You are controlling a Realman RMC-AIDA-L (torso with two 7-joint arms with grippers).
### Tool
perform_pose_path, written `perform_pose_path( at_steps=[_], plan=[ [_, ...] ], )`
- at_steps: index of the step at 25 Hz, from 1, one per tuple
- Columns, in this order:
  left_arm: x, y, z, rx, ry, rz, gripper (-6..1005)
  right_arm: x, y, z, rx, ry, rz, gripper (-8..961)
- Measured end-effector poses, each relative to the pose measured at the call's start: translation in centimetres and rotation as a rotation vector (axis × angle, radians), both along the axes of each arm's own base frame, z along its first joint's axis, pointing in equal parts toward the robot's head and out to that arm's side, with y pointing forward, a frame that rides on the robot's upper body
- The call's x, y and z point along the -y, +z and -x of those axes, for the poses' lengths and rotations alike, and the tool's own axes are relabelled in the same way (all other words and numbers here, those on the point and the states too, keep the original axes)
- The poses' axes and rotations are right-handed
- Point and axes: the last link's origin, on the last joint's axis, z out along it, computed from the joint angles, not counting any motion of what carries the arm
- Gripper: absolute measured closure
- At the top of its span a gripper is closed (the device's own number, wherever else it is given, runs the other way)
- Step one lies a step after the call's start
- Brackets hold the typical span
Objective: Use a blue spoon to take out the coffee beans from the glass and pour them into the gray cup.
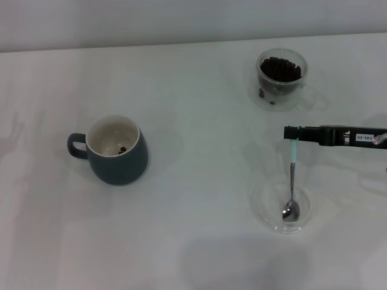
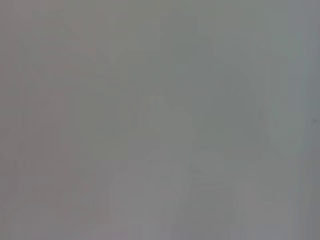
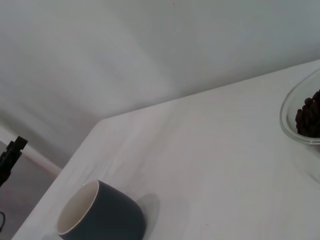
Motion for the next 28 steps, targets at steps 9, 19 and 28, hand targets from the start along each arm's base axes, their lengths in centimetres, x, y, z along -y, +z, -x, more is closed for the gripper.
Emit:
perform_pose_path(
  at_steps=[9,19,28],
  plan=[
    [-0.1,0.0,-0.1,-0.001,-0.002,0.000,106,-0.4,-0.6,0.4,0.010,0.009,-0.005,753],
    [0.0,0.0,0.0,0.002,-0.001,-0.001,106,-2.0,1.5,0.2,-0.008,0.003,-0.176,327],
    [0.0,0.3,0.3,0.010,0.015,-0.018,106,-1.7,4.2,-2.0,0.181,0.071,-0.812,310]
  ],
)
